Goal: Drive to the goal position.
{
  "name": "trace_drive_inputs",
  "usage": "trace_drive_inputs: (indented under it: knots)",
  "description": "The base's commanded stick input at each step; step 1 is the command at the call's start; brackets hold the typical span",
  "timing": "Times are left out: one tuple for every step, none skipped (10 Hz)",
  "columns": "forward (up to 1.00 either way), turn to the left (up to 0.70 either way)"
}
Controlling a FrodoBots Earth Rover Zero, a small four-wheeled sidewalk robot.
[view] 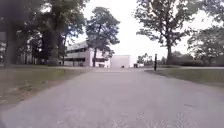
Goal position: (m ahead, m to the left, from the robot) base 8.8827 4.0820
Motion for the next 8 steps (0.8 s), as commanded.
trace_drive_inputs:
  knots:
    - [0.85,0.0]
    - [0.85,0.0]
    - [0.85,0.0]
    - [0.85,0.0]
    - [0.85,0.0]
    - [0.85,0.0]
    - [0.85,0.0]
    - [0.85,0.0]
